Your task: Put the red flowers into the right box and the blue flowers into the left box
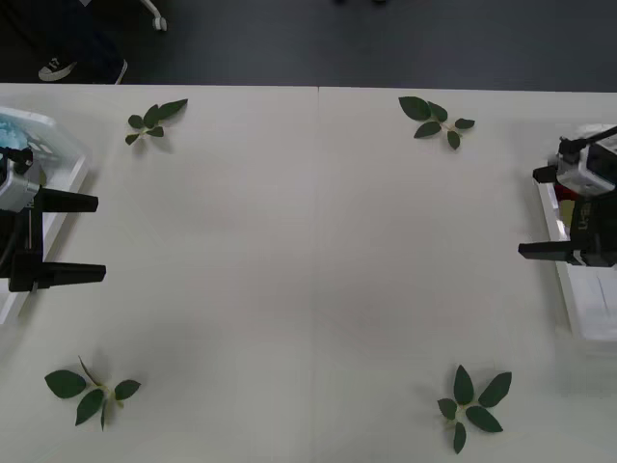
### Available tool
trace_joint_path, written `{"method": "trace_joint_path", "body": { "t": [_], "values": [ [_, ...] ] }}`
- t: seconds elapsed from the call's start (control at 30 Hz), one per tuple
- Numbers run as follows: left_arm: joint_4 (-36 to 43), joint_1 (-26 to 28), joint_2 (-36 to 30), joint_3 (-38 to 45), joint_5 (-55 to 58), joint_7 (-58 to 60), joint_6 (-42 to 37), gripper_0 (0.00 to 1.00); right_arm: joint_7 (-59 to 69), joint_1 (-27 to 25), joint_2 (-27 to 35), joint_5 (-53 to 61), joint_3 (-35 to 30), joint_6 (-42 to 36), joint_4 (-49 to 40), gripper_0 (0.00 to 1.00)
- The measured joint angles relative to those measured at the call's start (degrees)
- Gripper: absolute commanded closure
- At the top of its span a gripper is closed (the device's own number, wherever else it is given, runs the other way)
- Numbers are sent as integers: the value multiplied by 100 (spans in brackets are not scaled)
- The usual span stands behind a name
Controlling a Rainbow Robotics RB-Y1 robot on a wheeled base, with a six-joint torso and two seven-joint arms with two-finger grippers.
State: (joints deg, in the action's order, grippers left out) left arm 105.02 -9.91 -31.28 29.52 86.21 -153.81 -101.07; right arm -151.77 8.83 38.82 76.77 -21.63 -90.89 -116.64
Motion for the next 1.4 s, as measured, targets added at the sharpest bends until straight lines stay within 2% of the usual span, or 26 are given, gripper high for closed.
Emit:
{"method": "trace_joint_path", "body": {
  "t": [0.1,0.3,0.57,0.83,1.13,1.4],
  "values": [
    [0,0,0,0,0,0,0,0,-605,-79,-153,30,-61,0,277,0],
    [0,0,0,0,0,0,0,0,-390,-496,-167,296,-58,3,770,0],
    [1,0,0,0,0,0,0,0,-390,-1037,-167,1174,-58,214,844,0],
    [1,0,0,0,0,0,0,0,-390,-1052,-176,1615,-58,273,844,0],
    [1,0,0,0,0,0,0,0,-390,-1052,-503,1640,-56,485,852,0],
    [1,0,0,0,0,0,0,0,-390,-1052,-508,1805,44,485,1202,0]
  ]
}}
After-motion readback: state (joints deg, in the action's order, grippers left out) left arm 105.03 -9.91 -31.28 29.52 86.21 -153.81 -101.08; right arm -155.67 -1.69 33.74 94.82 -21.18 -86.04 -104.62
